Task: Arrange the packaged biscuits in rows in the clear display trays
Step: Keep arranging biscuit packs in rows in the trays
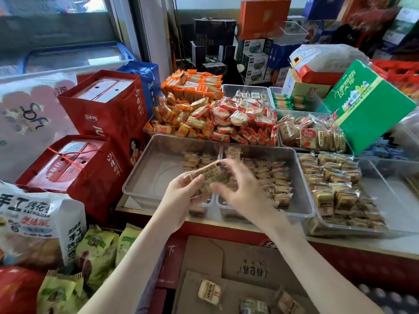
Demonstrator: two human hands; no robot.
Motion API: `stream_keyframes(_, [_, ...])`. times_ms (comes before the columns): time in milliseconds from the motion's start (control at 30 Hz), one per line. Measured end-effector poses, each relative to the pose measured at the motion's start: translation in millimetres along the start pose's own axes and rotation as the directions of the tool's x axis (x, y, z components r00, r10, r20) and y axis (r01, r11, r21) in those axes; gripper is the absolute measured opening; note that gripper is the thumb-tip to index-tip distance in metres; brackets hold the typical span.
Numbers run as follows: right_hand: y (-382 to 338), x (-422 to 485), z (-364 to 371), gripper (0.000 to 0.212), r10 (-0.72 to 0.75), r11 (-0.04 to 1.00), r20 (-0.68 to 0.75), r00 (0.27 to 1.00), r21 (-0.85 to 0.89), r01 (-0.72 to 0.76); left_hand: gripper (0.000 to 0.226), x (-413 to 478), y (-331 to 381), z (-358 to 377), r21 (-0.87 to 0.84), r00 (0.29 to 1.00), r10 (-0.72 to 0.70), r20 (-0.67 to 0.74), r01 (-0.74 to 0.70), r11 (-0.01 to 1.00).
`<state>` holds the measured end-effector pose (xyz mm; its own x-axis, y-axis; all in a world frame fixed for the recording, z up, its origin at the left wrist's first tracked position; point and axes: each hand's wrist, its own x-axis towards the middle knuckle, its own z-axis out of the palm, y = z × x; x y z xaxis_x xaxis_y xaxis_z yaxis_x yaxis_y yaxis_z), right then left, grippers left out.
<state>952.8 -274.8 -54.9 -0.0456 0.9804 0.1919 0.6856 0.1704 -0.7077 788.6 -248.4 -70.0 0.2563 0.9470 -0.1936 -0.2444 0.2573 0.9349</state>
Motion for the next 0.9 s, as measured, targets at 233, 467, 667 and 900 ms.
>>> stream_keyframes(233, [40, 7, 26, 0.069, 0.23, 0.96, 0.161, 0.96, 0.124, -0.251, 0.066, 26, -32, 9, 0.122, 0.957, -0.223, 0.186, 0.202, 0.972])
stream_keyframes(467, [141, 71, 23, 0.032, 0.453, 0.862, 0.109, 0.885, 0.199, -0.465, 0.05, 79, -77, -34, 0.703, 0.999, 0.032, 0.044, -0.054, 0.709])
stream_keyframes(667, [193, 124, 47, 0.059, 0.411, 0.911, 0.111, 0.905, -0.001, -0.413, 0.075, 120, -116, -80, 0.972, 0.973, 0.2, 0.118, -0.155, 0.177])
stream_keyframes(900, [207, 121, 77, 0.082, 0.577, 0.768, 0.234, 0.783, 0.173, -0.617, 0.062, 131, -124, -68, 0.972, 0.96, 0.265, 0.095, -0.146, 0.183])
